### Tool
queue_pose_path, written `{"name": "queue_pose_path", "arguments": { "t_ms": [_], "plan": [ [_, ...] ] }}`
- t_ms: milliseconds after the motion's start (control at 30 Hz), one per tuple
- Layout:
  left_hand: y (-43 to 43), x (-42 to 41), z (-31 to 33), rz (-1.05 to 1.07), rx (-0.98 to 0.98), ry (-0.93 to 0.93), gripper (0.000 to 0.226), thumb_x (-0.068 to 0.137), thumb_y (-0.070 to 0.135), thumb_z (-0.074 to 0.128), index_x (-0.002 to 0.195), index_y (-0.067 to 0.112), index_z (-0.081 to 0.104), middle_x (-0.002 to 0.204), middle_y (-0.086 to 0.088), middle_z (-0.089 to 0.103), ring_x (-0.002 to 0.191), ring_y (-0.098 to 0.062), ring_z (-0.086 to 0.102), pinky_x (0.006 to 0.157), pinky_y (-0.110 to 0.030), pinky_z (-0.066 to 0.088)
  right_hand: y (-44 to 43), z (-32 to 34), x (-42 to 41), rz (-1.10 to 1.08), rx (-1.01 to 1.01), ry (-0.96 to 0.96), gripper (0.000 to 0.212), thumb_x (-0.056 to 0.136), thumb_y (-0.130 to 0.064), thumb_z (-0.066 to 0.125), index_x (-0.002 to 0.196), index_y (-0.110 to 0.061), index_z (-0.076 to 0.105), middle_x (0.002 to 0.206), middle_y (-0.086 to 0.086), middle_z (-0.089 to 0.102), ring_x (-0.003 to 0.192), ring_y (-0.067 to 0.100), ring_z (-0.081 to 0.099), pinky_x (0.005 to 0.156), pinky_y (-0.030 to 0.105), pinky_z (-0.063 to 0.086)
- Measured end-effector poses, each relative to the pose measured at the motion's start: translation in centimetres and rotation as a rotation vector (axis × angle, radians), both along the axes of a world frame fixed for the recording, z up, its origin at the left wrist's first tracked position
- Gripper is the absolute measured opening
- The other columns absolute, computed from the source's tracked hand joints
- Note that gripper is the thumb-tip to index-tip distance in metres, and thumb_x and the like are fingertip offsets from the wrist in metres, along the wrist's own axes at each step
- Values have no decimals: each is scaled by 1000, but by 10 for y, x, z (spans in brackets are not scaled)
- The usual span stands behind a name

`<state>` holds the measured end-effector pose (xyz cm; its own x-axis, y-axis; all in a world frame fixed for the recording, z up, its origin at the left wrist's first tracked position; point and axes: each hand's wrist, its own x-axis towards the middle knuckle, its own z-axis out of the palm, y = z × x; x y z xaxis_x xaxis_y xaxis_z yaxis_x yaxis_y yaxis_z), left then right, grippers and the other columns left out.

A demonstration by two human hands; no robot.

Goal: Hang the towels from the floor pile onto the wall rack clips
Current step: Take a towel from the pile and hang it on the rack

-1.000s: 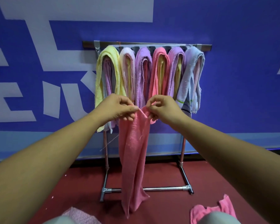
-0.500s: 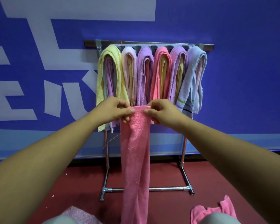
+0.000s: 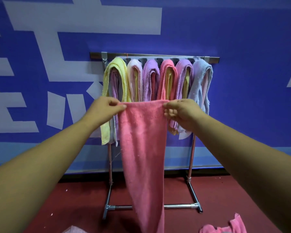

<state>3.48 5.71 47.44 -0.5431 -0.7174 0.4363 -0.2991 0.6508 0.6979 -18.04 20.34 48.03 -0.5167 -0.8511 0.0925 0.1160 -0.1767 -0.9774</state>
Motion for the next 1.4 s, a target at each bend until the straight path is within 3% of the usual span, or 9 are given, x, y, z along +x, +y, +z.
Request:
{"name": "queue_pose_path", "arguments": {
  "t_ms": [100, 167, 300, 633, 767, 867, 1133, 1267, 1400],
  "plan": [
    [-5, 3, 38, -428, 454, 264, 26, 86, 31, 73, 97, 7, 71, 92, -13, 64, 80, -27, 54, 84, -33, 49, 5, 41, -8, 137, -173, -253, 11, 91, 3, 61, 82, -2, 63, 57, 2, 58, 47, 6, 53, 49, 16, 50],
    [-7, 7, 48, -539, 574, 224, 27, 82, 36, 75, 93, 11, 73, 81, -8, 59, 70, -19, 47, 75, -25, 42, 12, 51, -14, 241, -142, -319, 12, 93, 0, 58, 81, -5, 59, 51, -2, 50, 42, 5, 46, 45, 15, 44],
    [-4, 3, 42, -233, 308, -57, 15, 86, 25, 72, 90, 11, 76, 86, -13, 70, 80, -21, 65, 83, -31, 58, 9, 34, -24, 77, 149, 74, 4, 87, 4, 65, 88, 1, 62, 53, 2, 58, 43, 8, 52, 49, 17, 50],
    [-5, -3, 41, -107, -22, 10, 13, 90, 23, 70, 103, 24, 72, 84, -5, 70, 76, -13, 66, 70, -30, 58, 0, 34, -24, -107, -11, 405, 23, 88, 1, 70, 68, -6, 61, 57, 2, 60, 49, 10, 56, 55, 25, 53],
    [-5, 1, 46, -62, -72, -67, 22, 92, 29, 67, 113, 25, 69, 92, -7, 70, 84, -19, 68, 80, -38, 59, -2, 36, -27, -166, -58, 432, 13, 85, 1, 74, 89, -3, 63, 79, 7, 64, 56, 11, 62, 55, 26, 54],
    [5, 5, 48, -148, -27, -175, 13, 96, 27, 61, 100, 18, 70, 98, -9, 71, 88, -22, 68, 83, -37, 59, -4, 34, -28, -176, -20, 504, 27, 85, 2, 74, 110, 7, 66, 85, 12, 65, 56, 8, 64, 56, 22, 55],
    [45, 1, 47, -622, 281, -166, 15, 94, -4, 57, 101, 8, 51, 73, -14, 63, 63, -26, 65, 63, -34, 48, -9, 23, -25, -216, -19, 479, 17, 86, -2, 74, 98, 9, 69, 76, 11, 65, 59, 12, 63, 61, 26, 57],
    [61, -7, 52, -733, 256, -319, 29, 96, -4, 52, 119, 9, 63, 87, -9, 65, 80, -21, 67, 74, -27, 55, -12, 18, -11, -155, -25, 488, 8, 86, 1, 73, 91, 6, 68, 74, 10, 65, 54, 6, 63, 53, 19, 53],
    [61, -8, 49, -678, 177, -329, 32, 95, -5, 52, 123, 9, 63, 110, 0, 74, 105, -9, 68, 81, -26, 56, -14, 17, -4, -71, -51, 421, 11, 88, 6, 69, 80, -2, 67, 69, 10, 66, 61, 18, 67, 64, 29, 60]
  ]
}}
